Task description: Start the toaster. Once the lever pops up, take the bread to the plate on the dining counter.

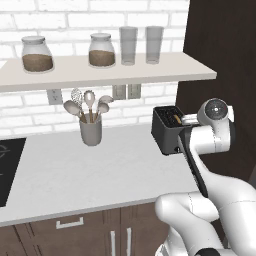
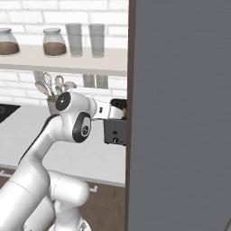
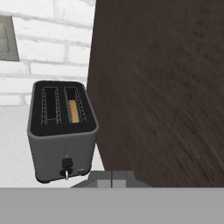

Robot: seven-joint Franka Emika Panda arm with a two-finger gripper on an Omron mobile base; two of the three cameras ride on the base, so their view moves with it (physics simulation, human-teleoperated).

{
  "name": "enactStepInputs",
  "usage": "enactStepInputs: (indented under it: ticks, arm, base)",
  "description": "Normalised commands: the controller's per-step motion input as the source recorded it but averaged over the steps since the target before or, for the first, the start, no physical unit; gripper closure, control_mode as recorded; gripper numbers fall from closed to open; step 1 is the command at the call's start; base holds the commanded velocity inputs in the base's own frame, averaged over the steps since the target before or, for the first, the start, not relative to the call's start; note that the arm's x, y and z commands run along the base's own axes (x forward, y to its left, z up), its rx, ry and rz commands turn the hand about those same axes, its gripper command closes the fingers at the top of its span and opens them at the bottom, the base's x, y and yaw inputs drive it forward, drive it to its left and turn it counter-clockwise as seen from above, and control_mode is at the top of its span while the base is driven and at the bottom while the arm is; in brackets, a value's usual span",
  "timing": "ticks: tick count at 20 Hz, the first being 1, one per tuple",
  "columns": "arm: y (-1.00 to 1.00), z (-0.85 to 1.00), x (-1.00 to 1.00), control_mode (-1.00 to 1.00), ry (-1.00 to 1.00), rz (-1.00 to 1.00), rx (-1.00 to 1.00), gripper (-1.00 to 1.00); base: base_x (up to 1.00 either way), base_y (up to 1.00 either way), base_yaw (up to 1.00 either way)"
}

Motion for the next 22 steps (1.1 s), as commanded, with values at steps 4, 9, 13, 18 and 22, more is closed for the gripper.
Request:
enactStepInputs:
  ticks: [4, 9, 13, 18, 22]
  arm:
    - [0.00, 0.00, 0.00, -1.00, 0.00, 0.00, 0.00, 1.00]
    - [0.00, 0.00, 0.00, -1.00, 0.00, 0.00, 0.00, 1.00]
    - [0.00, 0.00, 0.00, -1.00, 0.00, 0.00, 0.00, 1.00]
    - [0.00, 0.00, 0.00, -1.00, 0.00, 0.00, 0.00, 1.00]
    - [0.00, 0.00, 0.00, -1.00, 0.00, 0.00, 0.00, 1.00]
  base:
    - [0.00, 0.00, 0.00]
    - [0.00, 0.00, 0.00]
    - [0.00, 0.00, 0.00]
    - [0.00, 0.00, 0.00]
    - [0.00, 0.00, 0.00]
